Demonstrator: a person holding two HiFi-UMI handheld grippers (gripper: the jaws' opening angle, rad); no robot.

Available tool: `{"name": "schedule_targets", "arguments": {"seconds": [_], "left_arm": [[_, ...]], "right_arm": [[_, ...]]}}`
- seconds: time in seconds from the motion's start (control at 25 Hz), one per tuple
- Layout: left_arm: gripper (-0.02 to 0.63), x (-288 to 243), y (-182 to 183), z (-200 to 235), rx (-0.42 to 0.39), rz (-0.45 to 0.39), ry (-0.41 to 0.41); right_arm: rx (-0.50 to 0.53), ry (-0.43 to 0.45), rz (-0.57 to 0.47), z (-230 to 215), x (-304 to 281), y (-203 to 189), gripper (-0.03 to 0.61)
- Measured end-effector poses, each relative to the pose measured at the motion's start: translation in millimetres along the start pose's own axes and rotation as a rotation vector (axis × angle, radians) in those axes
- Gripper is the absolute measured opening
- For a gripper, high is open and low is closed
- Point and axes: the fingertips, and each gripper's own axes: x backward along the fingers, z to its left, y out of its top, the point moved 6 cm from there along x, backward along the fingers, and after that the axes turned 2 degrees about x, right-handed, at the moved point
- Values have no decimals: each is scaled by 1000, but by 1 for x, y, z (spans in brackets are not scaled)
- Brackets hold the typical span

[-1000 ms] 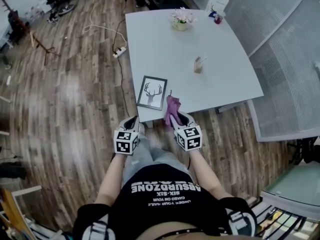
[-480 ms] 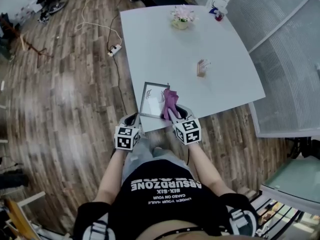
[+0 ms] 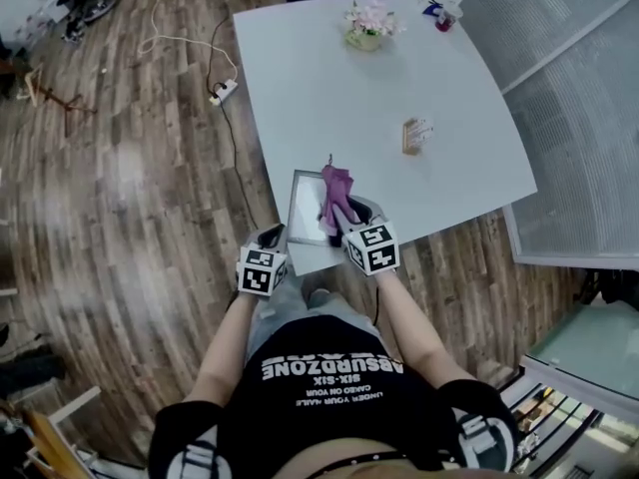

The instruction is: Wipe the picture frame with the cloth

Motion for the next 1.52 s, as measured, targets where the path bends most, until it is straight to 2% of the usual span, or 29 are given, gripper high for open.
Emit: {"name": "schedule_targets", "arguments": {"seconds": [0.28, 0.68, 0.92, 1.08, 1.52], "left_arm": [[14, -35, -10, 8, -80, 105, -69], [14, -63, -14, 18, -99, 202, -125], [15, -67, -11, 24, -90, 227, -177], [15, -69, -9, 28, -92, 266, -203], [15, -68, -10, 29, -103, 273, -225]], "right_arm": [[-38, -11, 63, -10, -37, 4, 112], [-1, -48, 191, -30, -88, -16, 112], [-23, -77, 317, -35, -108, -35, 112], [-61, -85, 304, -37, -115, -37, 112], [-103, -98, 317, -25, -123, -32, 112]]}}
